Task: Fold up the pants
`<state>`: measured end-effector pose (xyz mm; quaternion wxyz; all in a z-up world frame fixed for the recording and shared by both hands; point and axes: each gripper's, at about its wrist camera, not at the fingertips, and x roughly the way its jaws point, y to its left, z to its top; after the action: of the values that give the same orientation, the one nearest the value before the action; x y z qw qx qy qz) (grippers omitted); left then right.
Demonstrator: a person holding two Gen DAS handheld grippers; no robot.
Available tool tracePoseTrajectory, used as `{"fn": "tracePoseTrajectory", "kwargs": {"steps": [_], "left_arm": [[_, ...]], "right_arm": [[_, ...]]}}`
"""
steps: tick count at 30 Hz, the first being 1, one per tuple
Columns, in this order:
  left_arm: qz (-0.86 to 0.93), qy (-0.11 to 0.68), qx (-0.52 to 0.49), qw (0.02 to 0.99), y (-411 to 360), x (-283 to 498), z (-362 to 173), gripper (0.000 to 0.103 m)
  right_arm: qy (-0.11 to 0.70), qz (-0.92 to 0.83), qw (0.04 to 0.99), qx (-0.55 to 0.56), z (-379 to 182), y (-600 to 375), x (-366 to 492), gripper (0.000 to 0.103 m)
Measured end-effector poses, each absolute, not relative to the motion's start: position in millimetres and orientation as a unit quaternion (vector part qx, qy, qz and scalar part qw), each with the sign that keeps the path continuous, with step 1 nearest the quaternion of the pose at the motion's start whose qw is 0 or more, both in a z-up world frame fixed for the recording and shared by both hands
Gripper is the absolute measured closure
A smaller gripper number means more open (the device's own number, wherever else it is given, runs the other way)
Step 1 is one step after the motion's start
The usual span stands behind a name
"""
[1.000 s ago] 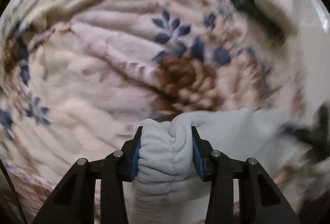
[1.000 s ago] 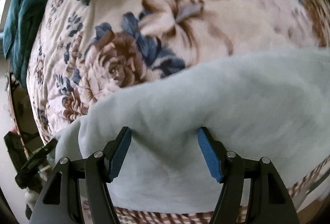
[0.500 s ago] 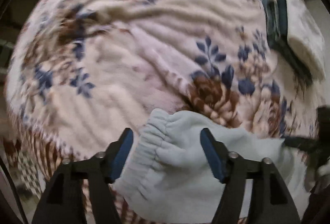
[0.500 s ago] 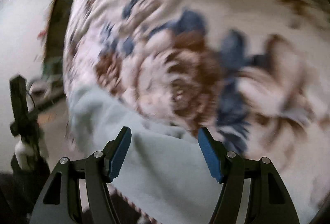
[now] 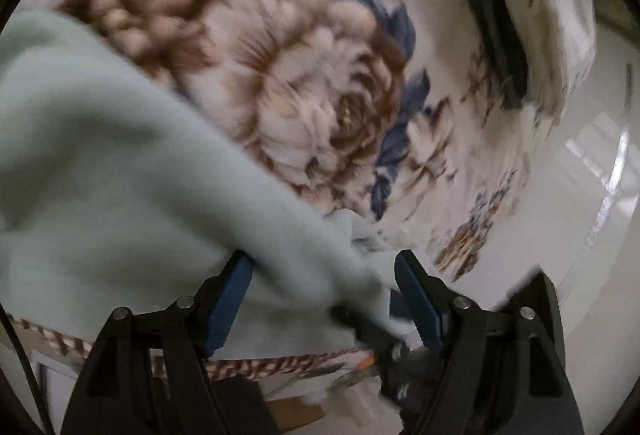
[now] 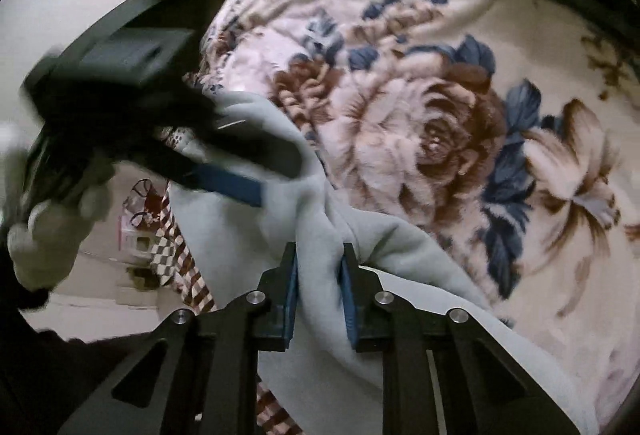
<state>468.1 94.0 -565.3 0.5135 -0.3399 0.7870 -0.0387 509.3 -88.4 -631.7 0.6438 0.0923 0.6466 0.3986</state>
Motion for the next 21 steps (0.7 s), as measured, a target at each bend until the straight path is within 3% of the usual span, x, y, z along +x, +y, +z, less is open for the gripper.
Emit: {"fn": "tracePoseTrajectory", "kwargs": {"steps": [5, 6, 7, 8, 11, 12, 15, 16, 21], "left_arm": [[-0.019, 0.809, -0.275, 0.519, 77.6, 461.2, -578.9, 0.033], [-0.019, 0.807, -0.266, 0.527, 75.9, 459.8, -579.5, 0.041], [-0.017, 0.804, -0.244, 0.543, 74.0, 459.0, -579.8, 0.062], [-0.017, 0.801, -0.230, 0.553, 74.5, 457.9, -578.7, 0.069], [-0.018, 0.793, -0.238, 0.561, 86.0, 449.2, -581.0, 0.079], [-0.016, 0.792, -0.242, 0.561, 94.3, 444.8, -579.8, 0.081], [-0.012, 0.786, -0.255, 0.563, 104.2, 439.1, -579.1, 0.081], [-0.012, 0.783, -0.262, 0.564, 107.7, 437.3, -575.5, 0.081], [-0.013, 0.773, -0.279, 0.570, 118.9, 428.5, -566.6, 0.081]], "right_arm": [[0.615, 0.418, 0.664, 0.080, -618.3, -84.2, 476.4, 0.085], [0.616, 0.424, 0.659, 0.078, -619.5, -83.8, 473.7, 0.086], [0.619, 0.424, 0.657, 0.075, -622.6, -83.5, 470.4, 0.086], [0.623, 0.425, 0.651, 0.082, -625.3, -86.8, 470.1, 0.086], [0.651, 0.410, 0.622, 0.147, -639.3, -111.6, 484.0, 0.085], [0.664, 0.406, 0.596, 0.198, -648.0, -125.3, 493.9, 0.082], [0.688, 0.370, 0.545, 0.304, -672.0, -150.9, 518.2, 0.059], [0.693, 0.360, 0.528, 0.334, -680.8, -156.8, 524.7, 0.045], [0.734, 0.313, 0.382, 0.467, -744.1, -154.6, 553.7, 0.041]]}}
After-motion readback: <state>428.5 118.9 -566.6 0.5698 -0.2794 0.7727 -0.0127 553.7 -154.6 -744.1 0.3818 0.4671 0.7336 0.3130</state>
